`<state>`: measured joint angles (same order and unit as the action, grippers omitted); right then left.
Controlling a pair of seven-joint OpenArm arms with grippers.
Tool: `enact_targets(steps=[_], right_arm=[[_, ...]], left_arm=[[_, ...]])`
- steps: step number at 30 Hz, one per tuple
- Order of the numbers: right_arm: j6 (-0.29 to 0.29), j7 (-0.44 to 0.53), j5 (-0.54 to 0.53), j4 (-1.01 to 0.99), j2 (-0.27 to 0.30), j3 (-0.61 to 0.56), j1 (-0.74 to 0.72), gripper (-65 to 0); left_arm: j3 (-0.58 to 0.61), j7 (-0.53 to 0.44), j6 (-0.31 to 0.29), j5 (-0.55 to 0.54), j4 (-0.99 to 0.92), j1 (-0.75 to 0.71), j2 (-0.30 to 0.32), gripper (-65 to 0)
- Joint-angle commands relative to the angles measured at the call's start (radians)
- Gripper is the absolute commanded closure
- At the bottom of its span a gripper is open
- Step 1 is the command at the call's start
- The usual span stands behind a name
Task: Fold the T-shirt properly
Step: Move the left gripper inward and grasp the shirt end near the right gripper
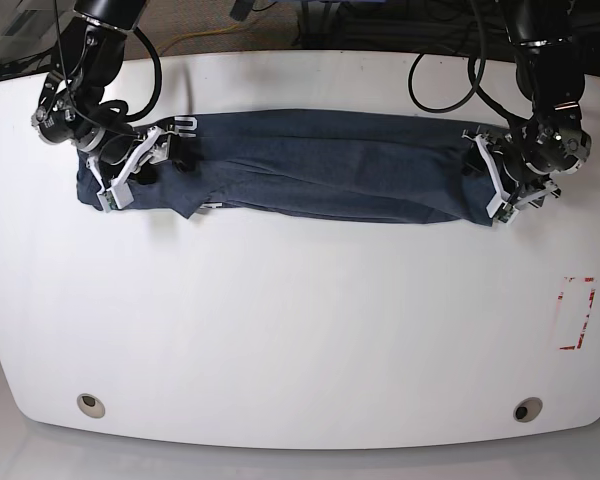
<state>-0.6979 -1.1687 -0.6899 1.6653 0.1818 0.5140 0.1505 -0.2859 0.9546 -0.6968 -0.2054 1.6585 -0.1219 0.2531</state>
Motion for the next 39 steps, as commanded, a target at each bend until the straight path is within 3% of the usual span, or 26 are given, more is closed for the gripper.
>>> enact_targets(steps=[1, 6, 12, 19, 26, 39], right_arm=[[0.0, 0.075, -0.015, -0.101, 0.052, -0.01, -0.009, -47.4], [0.0, 0.143, -0.021, -0.185, 0.098, -0.058, -0.01, -47.4], [0.0, 0.144, -0.017, -0.182, 0.103, -0.058, -0.01, -47.4], [0.0, 0.144, -0.021, -0.182, 0.1, -0.058, -0.005, -47.4], [0.0, 0.144, -0.023, -0.182, 0.095, -0.058, -0.004, -47.4], [0.0, 0.144, -0.024, -0.182, 0.095, -0.058, -0.004, -47.4]], left_arm=[[-0.028, 0.022, -0.001, -0.045, 0.059, 0.012, 0.012, -41.0], [-0.134, 0.1, -0.001, -0.138, 0.11, 0.017, 0.012, -42.2], [-0.312, 0.198, -0.001, -0.346, 0.107, 0.018, 0.012, -60.3], [-0.367, 0.244, -0.001, -0.504, -0.014, 0.018, 0.012, -61.4], [-0.368, 0.243, -0.001, -0.509, -0.14, 0.04, -0.015, -61.2], [-0.364, 0.243, 0.001, -0.506, -0.151, 0.044, -0.041, -61.2]])
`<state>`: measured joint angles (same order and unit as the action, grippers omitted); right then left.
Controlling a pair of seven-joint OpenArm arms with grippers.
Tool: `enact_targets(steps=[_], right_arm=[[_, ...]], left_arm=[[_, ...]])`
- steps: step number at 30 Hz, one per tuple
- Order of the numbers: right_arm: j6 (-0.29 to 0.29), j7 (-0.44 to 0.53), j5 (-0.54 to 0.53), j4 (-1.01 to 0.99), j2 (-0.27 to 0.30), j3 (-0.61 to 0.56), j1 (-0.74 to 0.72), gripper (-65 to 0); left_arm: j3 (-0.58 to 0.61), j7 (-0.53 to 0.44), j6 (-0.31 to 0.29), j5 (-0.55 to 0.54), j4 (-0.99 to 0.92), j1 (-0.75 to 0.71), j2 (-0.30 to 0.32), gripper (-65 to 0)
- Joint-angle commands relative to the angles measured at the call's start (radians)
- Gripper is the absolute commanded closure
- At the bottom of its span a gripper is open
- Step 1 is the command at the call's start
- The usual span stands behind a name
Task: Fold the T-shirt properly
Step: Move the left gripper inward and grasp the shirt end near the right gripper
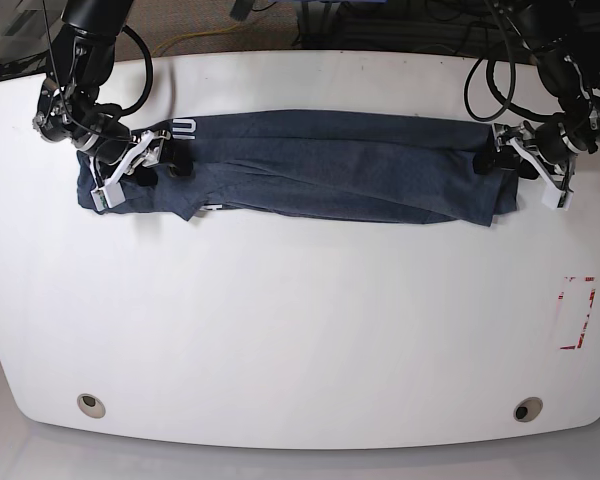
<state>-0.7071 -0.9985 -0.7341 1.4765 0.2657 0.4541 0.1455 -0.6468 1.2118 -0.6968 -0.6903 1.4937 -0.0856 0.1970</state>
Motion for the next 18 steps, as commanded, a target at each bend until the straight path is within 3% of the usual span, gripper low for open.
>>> enact_targets(steps=[1, 8, 10, 15, 18], right_arm=[[0.009, -0.026, 0.02, 0.006, 0.011, 0.004, 0.001, -47.4], [0.009, -0.026, 0.02, 0.006, 0.011, 0.007, 0.001, -47.4], [0.009, -0.026, 0.02, 0.006, 0.01, 0.007, 0.001, -47.2], [0.009, -0.026, 0.02, 0.006, 0.01, 0.008, 0.003, -47.2], [0.009, -0.026, 0.02, 0.006, 0.01, 0.008, 0.003, -47.2]], left_arm=[[-0.006, -0.014, 0.002, -0.019, 0.014, 0.008, 0.017, -61.2], [-0.001, -0.014, 0.004, 0.071, 0.014, 0.008, 0.017, -61.0], [-0.001, -0.014, 0.004, 0.076, 0.014, 0.008, 0.015, -58.1], [-0.001, -0.014, 0.007, 0.077, 0.012, 0.01, -0.018, -38.6], [-0.001, -0.014, 0.009, 0.077, 0.012, 0.01, -0.029, -16.3]])
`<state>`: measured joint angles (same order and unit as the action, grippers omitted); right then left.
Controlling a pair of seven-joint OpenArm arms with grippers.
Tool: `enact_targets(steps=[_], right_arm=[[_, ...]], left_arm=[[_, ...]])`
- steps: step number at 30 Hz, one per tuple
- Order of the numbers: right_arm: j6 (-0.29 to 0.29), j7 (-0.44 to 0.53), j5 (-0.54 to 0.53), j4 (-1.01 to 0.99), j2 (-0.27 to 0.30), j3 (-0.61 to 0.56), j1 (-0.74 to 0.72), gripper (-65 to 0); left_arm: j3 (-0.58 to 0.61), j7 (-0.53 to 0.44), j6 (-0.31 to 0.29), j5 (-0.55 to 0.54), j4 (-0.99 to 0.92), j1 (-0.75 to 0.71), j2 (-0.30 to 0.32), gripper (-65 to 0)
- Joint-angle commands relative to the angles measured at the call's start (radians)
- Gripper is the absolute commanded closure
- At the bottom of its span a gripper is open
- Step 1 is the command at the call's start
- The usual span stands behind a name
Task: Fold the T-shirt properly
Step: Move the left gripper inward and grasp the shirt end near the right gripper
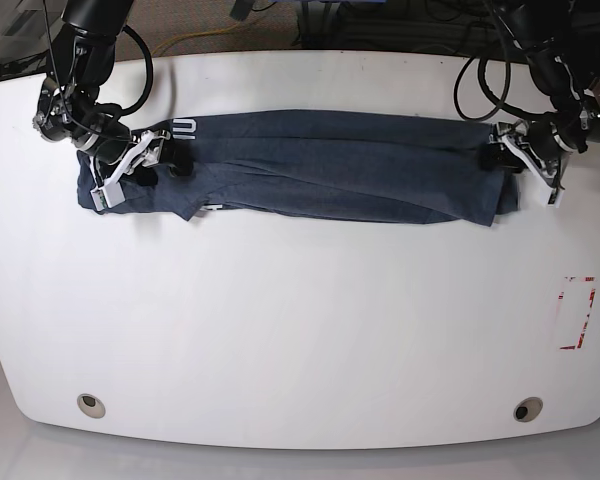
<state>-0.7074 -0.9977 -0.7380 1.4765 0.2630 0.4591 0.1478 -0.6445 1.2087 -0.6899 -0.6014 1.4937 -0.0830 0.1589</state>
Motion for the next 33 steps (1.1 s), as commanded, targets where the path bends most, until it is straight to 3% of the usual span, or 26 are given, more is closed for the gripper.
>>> enact_targets(steps=[1, 3, 5, 12, 18, 28, 33], right_arm=[[0.009, -0.026, 0.024, 0.006, 0.012, 0.004, 0.0, -47.2], [0.009, -0.026, 0.024, 0.006, 0.012, 0.004, 0.0, -47.2], [0.009, -0.026, 0.024, 0.006, 0.012, 0.004, 0.002, -47.2], [0.009, -0.026, 0.024, 0.006, 0.012, 0.004, 0.002, -47.2], [0.009, -0.026, 0.024, 0.006, 0.012, 0.004, 0.002, -47.2], [0.009, -0.026, 0.024, 0.006, 0.012, 0.004, 0.0, -47.2], [0.009, -0.026, 0.024, 0.006, 0.012, 0.004, -0.003, -47.2]], left_arm=[[-0.004, -0.011, 0.002, -0.012, 0.012, 0.007, 0.005, -12.5], [-0.002, -0.011, 0.002, -0.012, 0.022, 0.007, -0.002, -3.2], [0.013, -0.011, 0.002, -0.012, 0.032, 0.007, 0.001, -0.3], [0.111, -0.011, 0.003, 0.007, 0.264, -0.042, 0.011, 0.0], [0.288, -0.01, 0.002, 0.09, 0.474, -0.08, 0.012, 0.0], [0.575, -0.01, 0.002, 0.093, 0.496, -0.028, 0.005, 0.0], [0.673, -0.01, 0.002, 0.096, 0.494, 0.019, -0.051, -0.1]])
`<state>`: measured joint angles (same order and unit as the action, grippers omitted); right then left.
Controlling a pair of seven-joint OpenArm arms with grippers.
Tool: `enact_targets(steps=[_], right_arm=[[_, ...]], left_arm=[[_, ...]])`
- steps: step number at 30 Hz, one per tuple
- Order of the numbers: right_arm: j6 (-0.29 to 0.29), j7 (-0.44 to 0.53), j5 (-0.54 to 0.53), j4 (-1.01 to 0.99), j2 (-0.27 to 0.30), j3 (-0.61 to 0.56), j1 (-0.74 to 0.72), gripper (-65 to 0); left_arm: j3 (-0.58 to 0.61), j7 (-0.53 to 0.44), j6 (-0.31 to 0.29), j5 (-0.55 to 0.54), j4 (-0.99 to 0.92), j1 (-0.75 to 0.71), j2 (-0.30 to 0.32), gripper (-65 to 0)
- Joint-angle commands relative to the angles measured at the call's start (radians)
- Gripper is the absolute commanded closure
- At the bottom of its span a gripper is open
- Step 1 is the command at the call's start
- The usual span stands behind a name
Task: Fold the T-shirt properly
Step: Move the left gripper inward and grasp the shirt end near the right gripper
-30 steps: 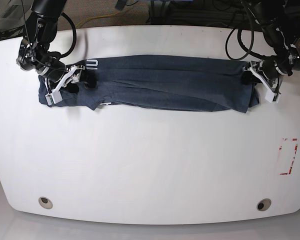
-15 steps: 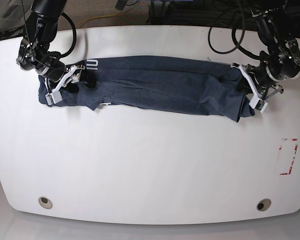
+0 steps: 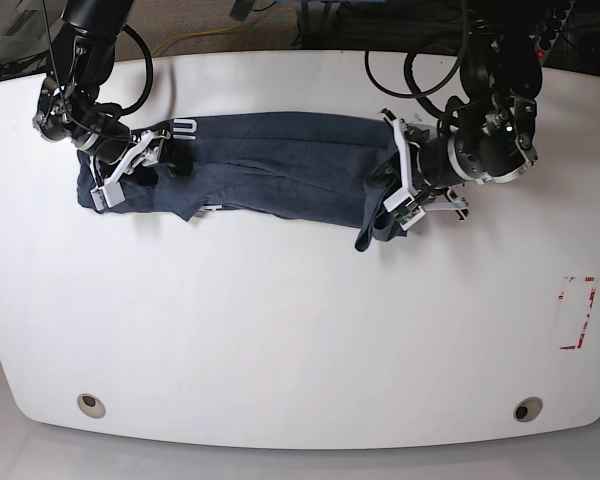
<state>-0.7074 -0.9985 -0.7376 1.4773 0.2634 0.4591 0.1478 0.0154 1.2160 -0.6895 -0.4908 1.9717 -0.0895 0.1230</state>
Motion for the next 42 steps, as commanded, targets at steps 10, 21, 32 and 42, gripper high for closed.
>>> enact_targets(steps=[10, 21, 32, 42], right_arm=[[0.009, -0.026, 0.023, 0.006, 0.012, 0.004, -0.007, -47.2], [0.009, -0.026, 0.023, 0.006, 0.015, 0.004, -0.007, -47.2], [0.009, -0.029, 0.023, 0.021, 0.018, 0.004, -0.043, -47.2], [0.009, -0.159, 0.022, 0.167, -0.002, 0.083, -0.112, -47.2]], left_arm=[[0.191, -0.017, 0.003, -0.013, -0.028, 0.092, -0.07, -0.4], [0.275, -0.017, 0.086, -0.016, -0.17, 0.173, -0.133, -26.0], [0.349, -0.014, 0.087, -0.015, -0.016, 0.202, -0.141, -52.8], [0.262, -0.017, 0.086, 0.119, 0.004, 0.215, 0.004, -45.0]])
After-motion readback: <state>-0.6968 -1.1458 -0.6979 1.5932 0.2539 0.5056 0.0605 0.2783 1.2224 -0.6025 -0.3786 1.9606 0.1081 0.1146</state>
